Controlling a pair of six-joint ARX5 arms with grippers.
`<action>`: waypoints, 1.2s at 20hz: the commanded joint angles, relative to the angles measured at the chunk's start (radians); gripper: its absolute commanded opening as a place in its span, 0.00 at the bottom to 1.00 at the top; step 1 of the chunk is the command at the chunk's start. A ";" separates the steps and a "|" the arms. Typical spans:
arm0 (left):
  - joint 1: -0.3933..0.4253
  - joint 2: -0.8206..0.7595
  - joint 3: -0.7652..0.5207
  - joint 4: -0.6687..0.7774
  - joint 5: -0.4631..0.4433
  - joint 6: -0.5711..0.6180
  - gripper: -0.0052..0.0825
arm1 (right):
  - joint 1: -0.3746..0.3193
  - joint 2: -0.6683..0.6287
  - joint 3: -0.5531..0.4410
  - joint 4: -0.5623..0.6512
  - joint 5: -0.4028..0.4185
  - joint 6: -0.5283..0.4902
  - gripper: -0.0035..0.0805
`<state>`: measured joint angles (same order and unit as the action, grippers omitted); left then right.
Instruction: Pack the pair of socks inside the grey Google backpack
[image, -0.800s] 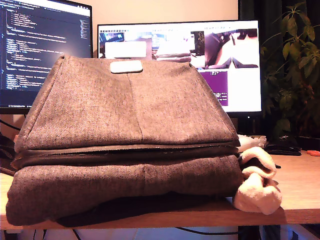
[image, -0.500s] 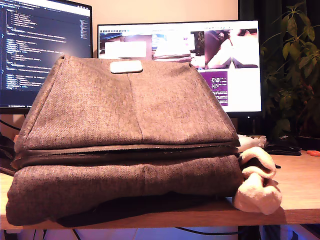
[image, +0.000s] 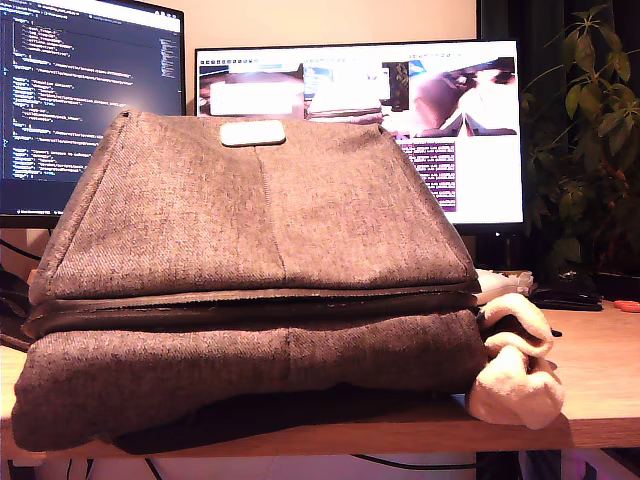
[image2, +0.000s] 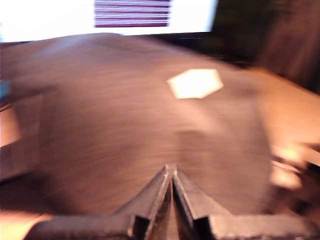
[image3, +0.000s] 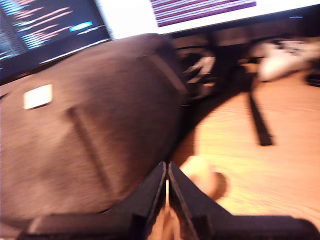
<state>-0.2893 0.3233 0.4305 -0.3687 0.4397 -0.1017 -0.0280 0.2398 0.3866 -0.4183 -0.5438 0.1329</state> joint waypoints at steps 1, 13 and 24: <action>-0.053 0.005 -0.015 0.029 0.023 0.032 0.04 | 0.039 0.022 -0.001 0.030 -0.006 -0.004 0.03; -0.385 0.147 -0.015 0.116 -0.101 0.058 0.04 | 0.423 0.520 0.232 0.129 0.036 -0.229 0.47; -0.396 0.161 -0.015 0.160 -0.135 0.057 0.04 | 0.522 0.973 0.563 0.131 0.109 -0.356 0.74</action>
<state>-0.6811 0.4801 0.4305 -0.2199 0.3054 -0.0467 0.4839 1.1896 0.9474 -0.2905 -0.4343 -0.2119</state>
